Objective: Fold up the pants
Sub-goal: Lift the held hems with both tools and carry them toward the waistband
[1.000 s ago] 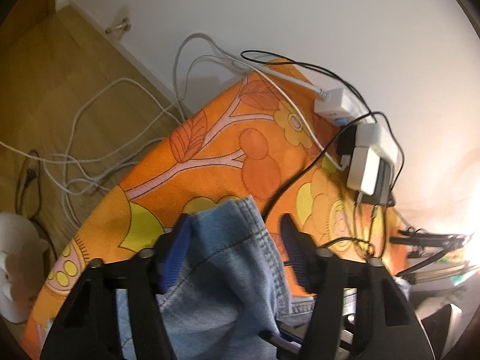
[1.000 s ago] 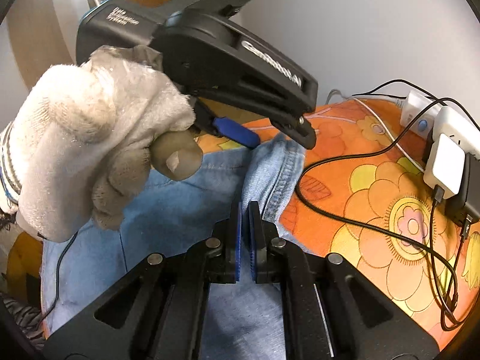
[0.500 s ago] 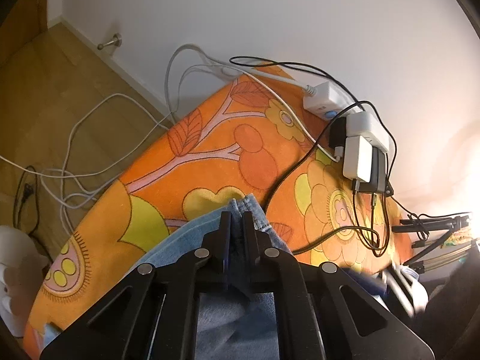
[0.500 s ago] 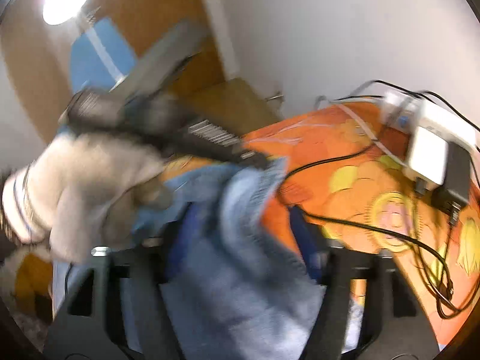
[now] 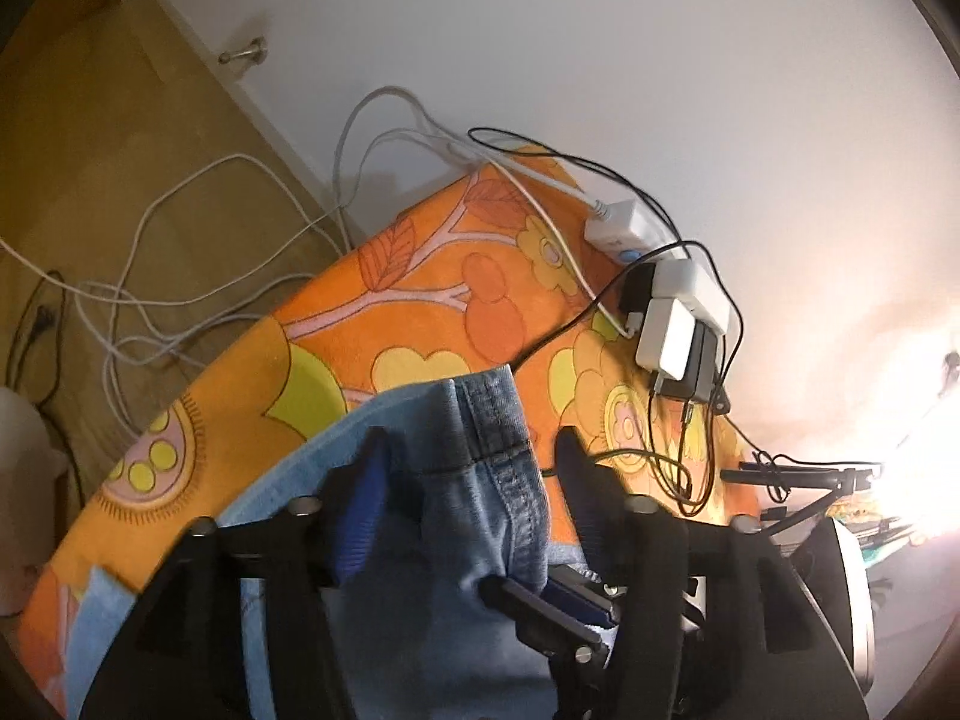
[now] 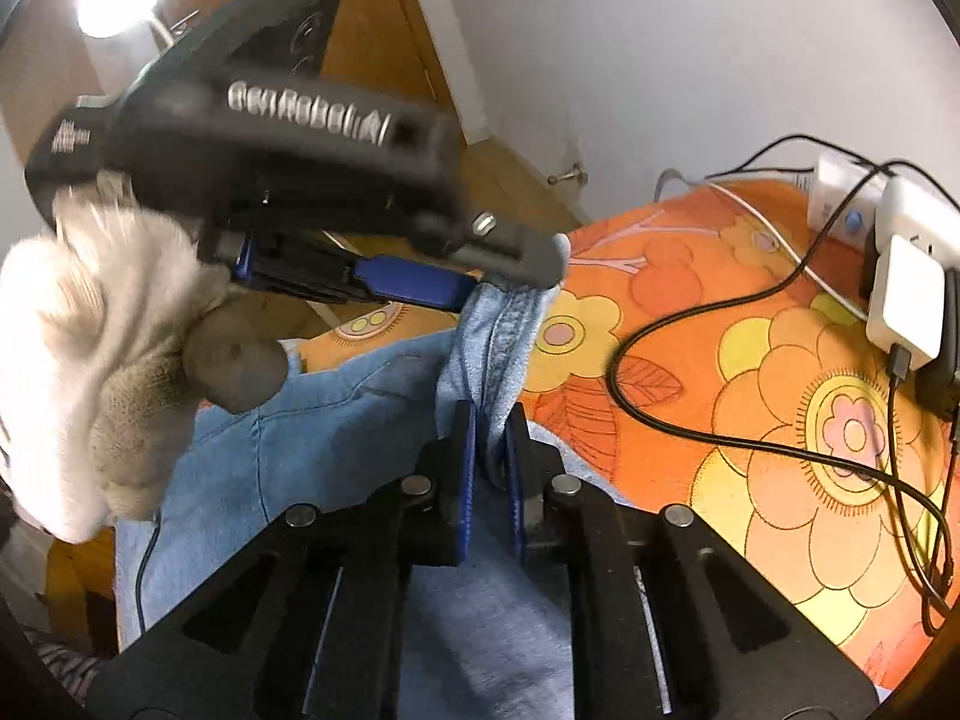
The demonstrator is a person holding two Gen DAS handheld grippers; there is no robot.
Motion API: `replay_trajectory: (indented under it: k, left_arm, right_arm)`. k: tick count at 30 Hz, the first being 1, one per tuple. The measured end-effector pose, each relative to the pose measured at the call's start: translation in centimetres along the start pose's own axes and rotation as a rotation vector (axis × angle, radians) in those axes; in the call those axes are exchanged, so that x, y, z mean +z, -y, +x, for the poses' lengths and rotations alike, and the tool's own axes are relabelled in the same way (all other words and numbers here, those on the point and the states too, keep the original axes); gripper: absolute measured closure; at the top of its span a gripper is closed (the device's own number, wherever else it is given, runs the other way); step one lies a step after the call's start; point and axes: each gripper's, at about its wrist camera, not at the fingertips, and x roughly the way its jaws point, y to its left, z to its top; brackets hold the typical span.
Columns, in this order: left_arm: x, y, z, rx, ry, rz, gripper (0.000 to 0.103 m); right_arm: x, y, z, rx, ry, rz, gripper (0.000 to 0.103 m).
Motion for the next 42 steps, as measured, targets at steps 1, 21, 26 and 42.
replay_trajectory:
  k: [1, 21, 26, 42]
  left_arm:
    - [-0.1, 0.1, 0.3, -0.002, -0.027, -0.006, 0.046]
    - [-1.4, 0.0, -1.9, 0.001, 0.073, 0.039, 0.096]
    - [-1.3, 1.1, -3.3, 0.006, 0.105, 0.057, 0.097]
    - [-2.6, 2.6, -5.0, 0.052, 0.161, 0.114, 0.097]
  right_arm:
    - [0.2, -0.2, -0.2, 0.001, 0.002, -0.008, 0.093]
    - [-6.3, 7.7, -15.6, -0.218, -0.068, -0.067, 0.046]
    - [-11.6, 13.1, -20.5, -0.412, -0.223, -0.123, 0.046]
    - [-16.4, 24.0, -24.3, -0.546, -0.298, -0.008, 0.045]
